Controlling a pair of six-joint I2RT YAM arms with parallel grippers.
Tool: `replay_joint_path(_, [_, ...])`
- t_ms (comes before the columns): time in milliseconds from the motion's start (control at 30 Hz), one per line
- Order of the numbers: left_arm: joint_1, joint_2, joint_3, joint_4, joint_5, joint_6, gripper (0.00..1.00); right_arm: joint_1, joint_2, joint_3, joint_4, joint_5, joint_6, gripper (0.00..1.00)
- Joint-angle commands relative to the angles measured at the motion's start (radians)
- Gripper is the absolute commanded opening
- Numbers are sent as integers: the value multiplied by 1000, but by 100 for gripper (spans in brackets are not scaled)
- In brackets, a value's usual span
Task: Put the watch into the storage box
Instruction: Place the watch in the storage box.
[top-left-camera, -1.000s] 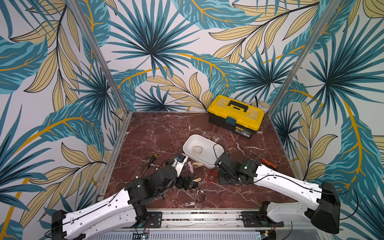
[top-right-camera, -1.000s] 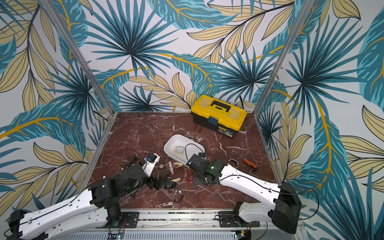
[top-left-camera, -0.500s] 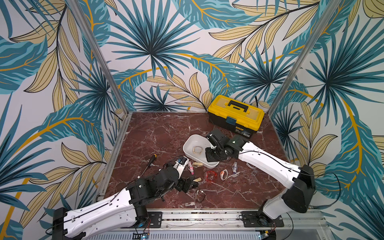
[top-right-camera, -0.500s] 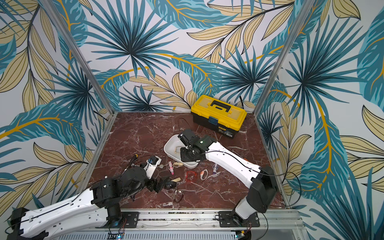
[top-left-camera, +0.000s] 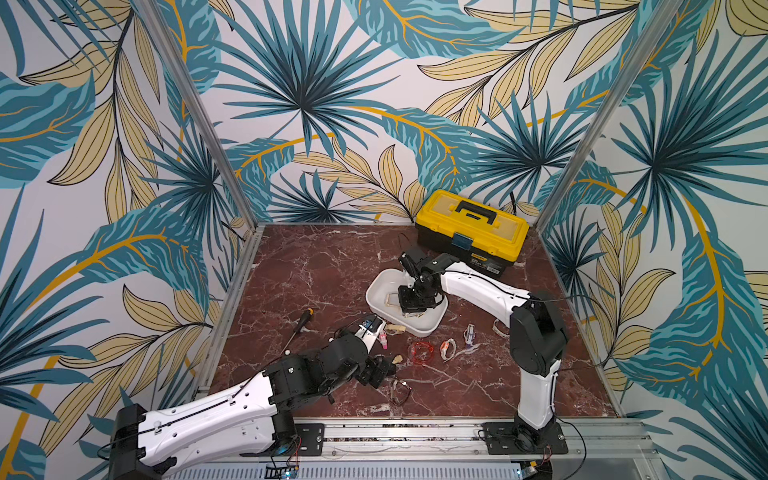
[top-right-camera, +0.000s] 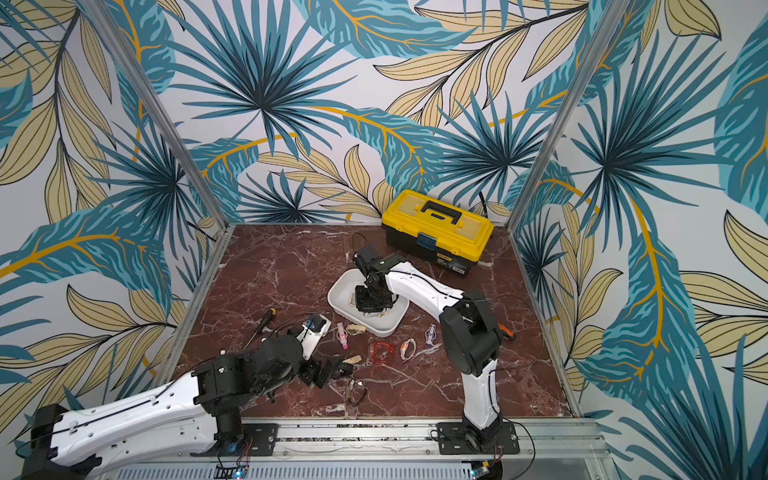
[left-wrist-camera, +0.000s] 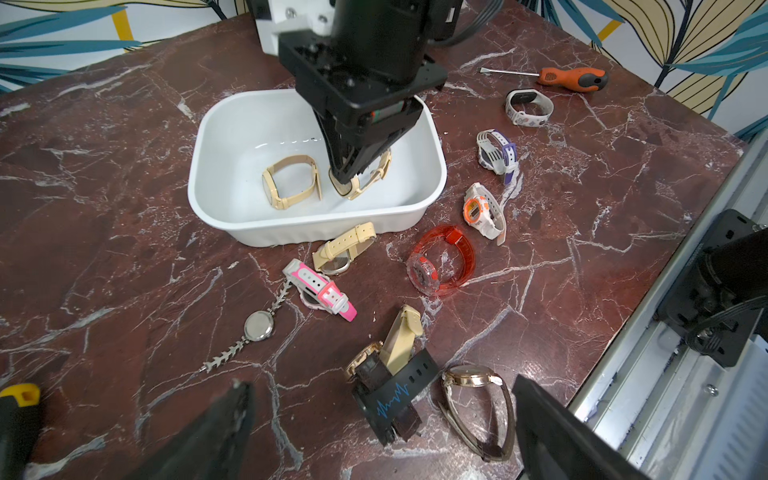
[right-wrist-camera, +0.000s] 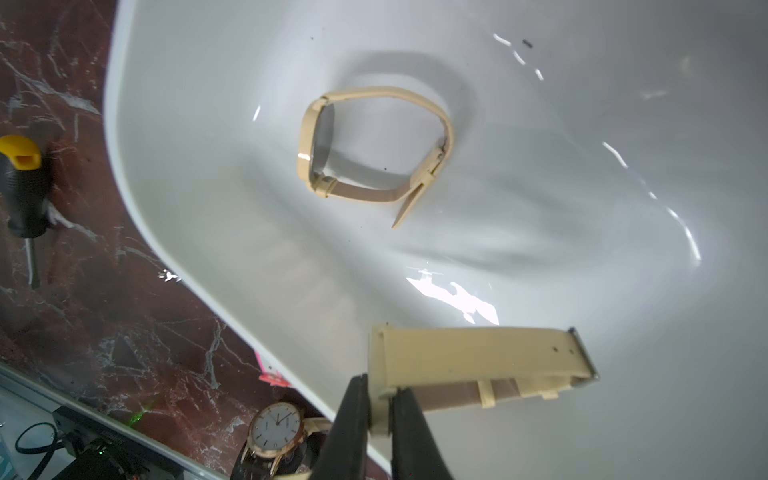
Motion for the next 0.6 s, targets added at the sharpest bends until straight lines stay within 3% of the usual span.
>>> replay_joint_path(0, [-4, 3, 44, 27, -17, 9, 100, -18, 32, 19, 19, -27, -1, 15])
replay_joint_path(200, [-4, 10, 46, 28, -17, 6, 100, -39, 88, 24, 39, -36, -2, 19])
replay_joint_path(333, [-4, 14, 43, 32, -20, 1, 100, -39, 116, 38, 37, -72, -7, 33])
replay_joint_path(467, [-4, 14, 33, 54, -28, -4, 100, -39, 57, 15, 57, -53, 0, 55])
replay_joint_path(567, [-1, 12, 27, 58, -32, -26, 100, -39, -45, -32, 83, -53, 4, 61])
